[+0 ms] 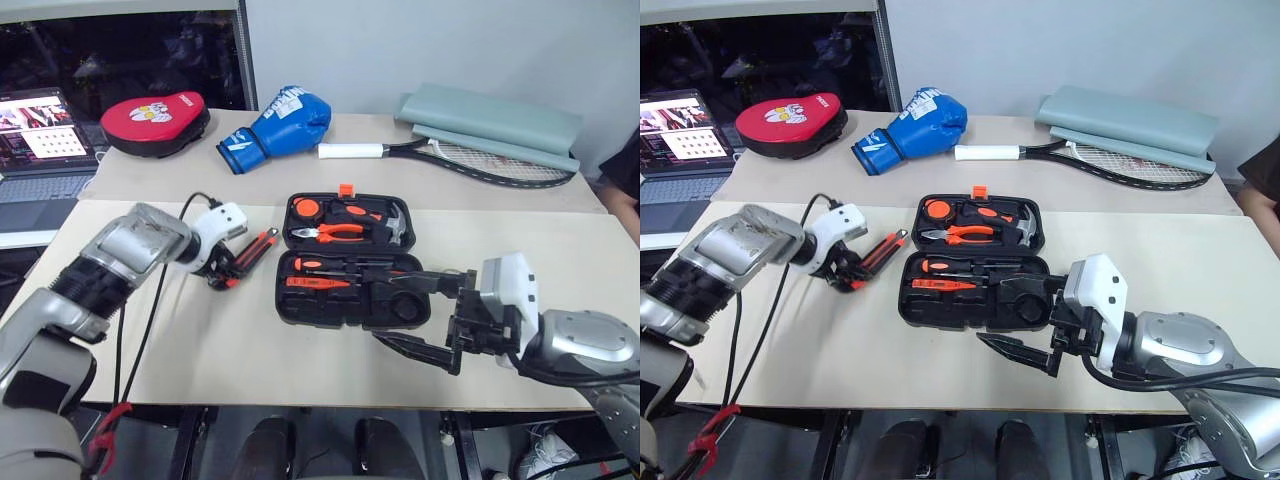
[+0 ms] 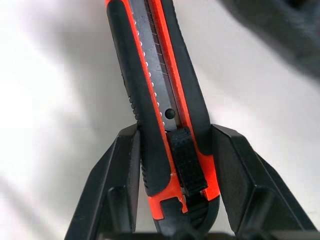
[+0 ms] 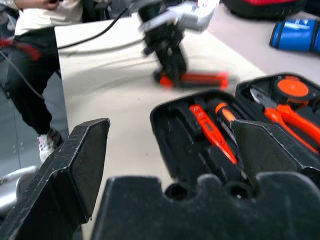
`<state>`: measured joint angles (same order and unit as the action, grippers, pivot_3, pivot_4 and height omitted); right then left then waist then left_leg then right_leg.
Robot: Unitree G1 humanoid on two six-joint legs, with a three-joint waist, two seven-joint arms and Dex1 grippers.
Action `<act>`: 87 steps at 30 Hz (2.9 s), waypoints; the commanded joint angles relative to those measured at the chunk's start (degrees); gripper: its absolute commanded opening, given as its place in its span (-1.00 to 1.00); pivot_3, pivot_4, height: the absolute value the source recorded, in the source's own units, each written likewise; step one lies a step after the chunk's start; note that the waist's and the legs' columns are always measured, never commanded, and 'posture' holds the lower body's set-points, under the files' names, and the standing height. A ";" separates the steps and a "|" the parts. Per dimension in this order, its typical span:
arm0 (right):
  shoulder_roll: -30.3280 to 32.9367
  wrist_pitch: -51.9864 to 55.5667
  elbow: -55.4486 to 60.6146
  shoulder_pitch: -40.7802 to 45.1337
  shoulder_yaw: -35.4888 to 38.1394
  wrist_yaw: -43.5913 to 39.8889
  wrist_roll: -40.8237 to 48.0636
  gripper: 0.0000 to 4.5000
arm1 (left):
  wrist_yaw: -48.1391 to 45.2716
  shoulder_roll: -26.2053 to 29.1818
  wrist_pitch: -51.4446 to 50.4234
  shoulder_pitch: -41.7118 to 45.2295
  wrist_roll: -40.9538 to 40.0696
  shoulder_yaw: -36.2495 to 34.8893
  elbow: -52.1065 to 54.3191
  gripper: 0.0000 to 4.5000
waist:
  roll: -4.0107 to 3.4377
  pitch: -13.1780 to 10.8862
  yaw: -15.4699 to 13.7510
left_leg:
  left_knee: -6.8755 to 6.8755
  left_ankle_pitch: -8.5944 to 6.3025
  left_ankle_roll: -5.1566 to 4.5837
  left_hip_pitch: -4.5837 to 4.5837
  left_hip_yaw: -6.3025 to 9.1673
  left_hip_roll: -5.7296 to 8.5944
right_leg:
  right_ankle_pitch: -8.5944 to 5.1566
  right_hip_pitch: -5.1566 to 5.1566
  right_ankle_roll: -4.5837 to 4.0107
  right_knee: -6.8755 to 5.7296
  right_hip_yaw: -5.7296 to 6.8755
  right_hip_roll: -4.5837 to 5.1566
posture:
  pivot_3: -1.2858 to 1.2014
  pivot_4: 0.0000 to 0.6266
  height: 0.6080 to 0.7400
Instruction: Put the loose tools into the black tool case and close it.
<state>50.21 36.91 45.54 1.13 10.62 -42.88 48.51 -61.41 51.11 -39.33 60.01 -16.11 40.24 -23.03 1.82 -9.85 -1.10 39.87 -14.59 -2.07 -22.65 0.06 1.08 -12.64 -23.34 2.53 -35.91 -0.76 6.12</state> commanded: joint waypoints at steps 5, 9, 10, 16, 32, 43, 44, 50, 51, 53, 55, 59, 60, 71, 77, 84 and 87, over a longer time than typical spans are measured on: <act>2.28 0.02 0.65 -0.47 3.72 -2.03 1.48 1.00 | -24.62 -11.88 19.10 15.90 8.20 -1.77 -10.47 -0.26 | 0.04 0.01 -0.39 | 0.43 -0.17 -0.34 -1.17 -0.01 0.18 | 0.33 -0.89 0.69 0.03 -0.02 0.11 | 0.03 -0.52 0.95; 2.22 0.56 1.61 -0.94 4.22 -1.18 2.07 1.00 | -28.86 -15.15 15.67 15.12 11.80 0.16 -1.74 -0.26 | 0.04 0.01 0.44 | 0.44 -0.36 -0.66 -1.42 0.01 0.26 | 0.26 -0.96 0.86 0.03 -0.01 0.20 | 0.03 -0.52 0.95; 2.19 0.70 1.87 -1.17 4.45 -0.91 2.27 1.00 | -29.17 -15.33 15.27 14.29 12.83 0.54 0.93 -0.26 | 0.04 0.01 0.76 | 0.44 -0.39 -0.70 -1.51 0.00 0.28 | 0.24 -1.04 0.89 0.06 -0.02 0.22 | 0.03 -0.52 0.95; 1.97 1.26 4.19 -4.26 6.42 1.49 3.30 1.00 | -30.67 -14.15 3.51 9.43 17.83 4.48 15.90 -0.26 | 0.03 0.00 1.24 | 0.41 -0.48 -0.82 -1.47 0.04 0.28 | 0.20 -1.04 0.94 0.01 -0.05 0.22 | 0.03 -0.52 0.95; 1.91 1.17 6.42 -7.85 8.59 5.94 5.70 1.00 | -27.95 -17.81 3.62 3.78 22.65 6.46 18.96 -0.26 | 0.03 0.00 0.49 | 0.88 -0.41 -0.70 -1.13 0.06 0.26 | 0.22 -0.78 0.90 -0.26 -0.14 0.20 | 0.03 -0.52 0.95; 2.32 0.78 6.63 -8.44 8.58 6.16 5.70 1.00 | -29.16 -18.59 5.06 1.88 23.19 5.49 18.49 -0.26 | -0.03 0.04 0.51 | 0.90 -0.40 -0.70 -1.05 0.06 0.23 | 0.24 -0.71 0.88 -0.30 -0.16 0.18 | 0.03 -0.52 0.95; 2.28 0.74 6.66 -8.42 8.45 6.18 5.63 1.00 | -29.62 -18.47 4.28 1.80 22.96 5.47 19.11 -0.26 | -0.03 0.04 0.57 | 0.90 -0.40 -0.70 -1.04 0.05 0.22 | 0.24 -0.71 0.88 -0.29 -0.16 0.17 | 0.03 -0.52 0.95; 2.19 0.65 6.45 -7.94 7.80 6.12 5.36 1.00 | -31.05 -17.62 1.16 2.39 22.13 5.76 20.66 -0.26 | -0.03 0.04 0.82 | 0.88 -0.41 -0.70 -1.08 0.04 0.21 | 0.23 -0.79 0.87 -0.29 -0.19 0.14 | 0.03 -0.52 0.95; 2.13 0.64 6.49 -7.93 7.68 6.16 5.29 1.00 | -31.06 -17.86 0.63 2.44 21.94 5.74 20.34 -0.26 | -0.03 0.04 0.82 | 0.88 -0.41 -0.71 -1.08 0.03 0.21 | 0.22 -0.79 0.87 -0.27 -0.19 0.14 | 0.03 -0.52 0.95; 1.99 0.63 6.57 -7.86 7.33 6.28 5.16 1.00 | -30.89 -18.67 0.34 2.53 21.51 5.14 19.66 -0.04 | -0.03 0.04 0.82 | 0.88 -0.41 -0.71 -1.09 0.03 0.21 | 0.22 -0.78 0.87 -0.25 -0.19 0.14 | 0.03 -0.52 0.95; 1.78 0.58 6.74 -7.88 6.75 6.41 4.90 1.00 | -30.99 -18.89 1.09 2.95 20.65 4.41 19.69 0.25 | -0.03 0.04 0.78 | 0.88 -0.41 -0.71 -1.09 0.03 0.21 | 0.22 -0.77 0.87 -0.25 -0.19 0.14 | 0.03 -0.52 0.95; 1.62 0.35 6.74 -7.96 6.24 6.36 4.57 1.00 | -31.09 -18.26 -1.61 5.91 14.86 2.62 20.18 0.88 | -0.03 0.04 0.73 | 0.88 -0.41 -0.71 -1.11 0.03 0.20 | 0.22 -0.80 0.87 -0.25 -0.19 0.14 | 0.03 -0.52 0.95; 1.64 0.35 6.53 -7.70 6.10 6.36 4.53 1.00 | -31.09 -18.16 -2.52 7.19 13.26 2.02 19.62 0.99 | -0.03 0.03 0.68 | 0.88 -0.41 -0.71 -1.11 0.03 0.20 | 0.22 -0.80 0.87 -0.25 -0.19 0.14 | 0.03 -0.52 0.95; 1.93 0.73 6.45 -7.62 7.04 6.36 5.33 1.00 | -28.61 -21.05 5.45 5.25 9.21 -5.40 12.34 0.04 | -0.05 0.04 0.64 | 0.91 -0.41 -0.70 -1.08 0.03 0.21 | 0.23 -0.77 0.87 -0.28 -0.19 0.14 | 0.03 -0.52 0.95; 2.27 1.23 6.80 -8.00 8.06 6.65 6.42 1.00 | -28.26 -21.67 7.91 0.73 8.53 -7.19 12.05 -0.91 | -0.05 0.04 0.52 | 0.93 -0.41 -0.70 -1.10 0.03 0.22 | 0.23 -0.77 0.87 -0.28 -0.19 0.15 | 0.03 -0.52 0.95; 2.64 1.43 6.91 -8.13 8.27 7.32 7.34 1.00 | -28.40 -20.66 9.18 -1.64 10.99 -5.81 13.24 -0.97 | -0.05 0.04 0.49 | 0.93 -0.41 -0.70 -1.10 0.03 0.22 | 0.23 -0.77 0.86 -0.28 -0.19 0.15 | 0.03 -0.52 0.95; 2.80 1.43 6.78 -8.00 8.19 7.50 7.59 1.00 | -25.48 -20.93 13.15 -1.79 14.76 -4.71 11.46 -0.97 | -0.04 0.04 0.47 | 0.93 -0.41 -0.70 -1.09 0.03 0.22 | 0.23 -0.76 0.86 -0.28 -0.19 0.15 | 0.03 -0.52 0.95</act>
<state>52.45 38.22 50.86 -7.04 16.85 -35.87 55.30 -88.02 30.30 -28.19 58.05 -2.84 35.32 -12.05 1.78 -9.81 -0.63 40.80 -15.00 -2.78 -23.74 0.09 1.30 -12.40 -24.10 3.39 -36.19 -0.95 6.27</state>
